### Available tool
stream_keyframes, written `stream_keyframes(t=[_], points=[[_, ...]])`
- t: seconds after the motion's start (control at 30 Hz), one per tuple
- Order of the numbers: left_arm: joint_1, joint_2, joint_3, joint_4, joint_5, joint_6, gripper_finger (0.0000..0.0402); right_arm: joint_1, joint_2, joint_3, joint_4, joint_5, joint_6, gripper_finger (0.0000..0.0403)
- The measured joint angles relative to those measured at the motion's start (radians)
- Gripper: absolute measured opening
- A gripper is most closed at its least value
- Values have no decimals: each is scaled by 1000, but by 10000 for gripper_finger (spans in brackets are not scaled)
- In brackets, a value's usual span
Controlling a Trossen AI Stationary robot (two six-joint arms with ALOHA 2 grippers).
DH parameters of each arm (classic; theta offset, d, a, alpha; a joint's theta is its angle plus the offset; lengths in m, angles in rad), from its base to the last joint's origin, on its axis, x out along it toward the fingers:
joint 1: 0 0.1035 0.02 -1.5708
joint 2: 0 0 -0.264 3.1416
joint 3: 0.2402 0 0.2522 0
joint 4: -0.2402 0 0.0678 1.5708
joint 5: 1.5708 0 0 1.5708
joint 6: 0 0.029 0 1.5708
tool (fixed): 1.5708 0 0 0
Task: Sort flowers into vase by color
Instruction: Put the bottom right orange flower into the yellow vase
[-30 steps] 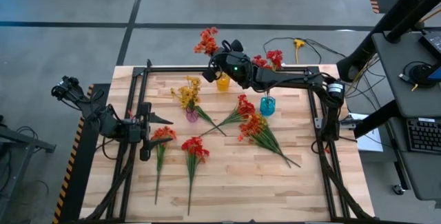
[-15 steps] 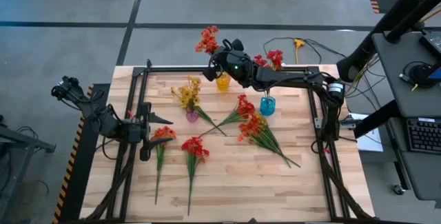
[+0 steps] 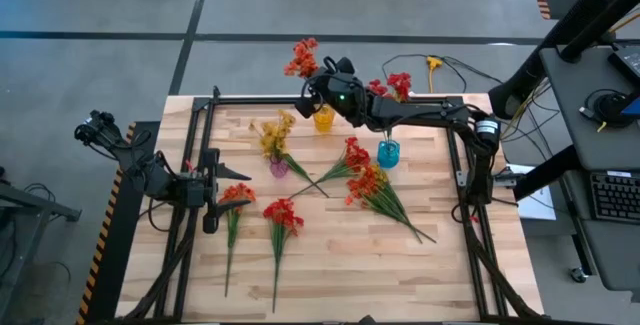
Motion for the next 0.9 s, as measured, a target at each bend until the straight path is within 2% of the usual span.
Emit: stream_keyframes(t=[0.4,0.9], points=[[0,0,0,0,0,0,229,-2,0,0,-1,0,-7,29],[0,0,0,0,0,0,229,-2,0,0,0,1,0,124]])
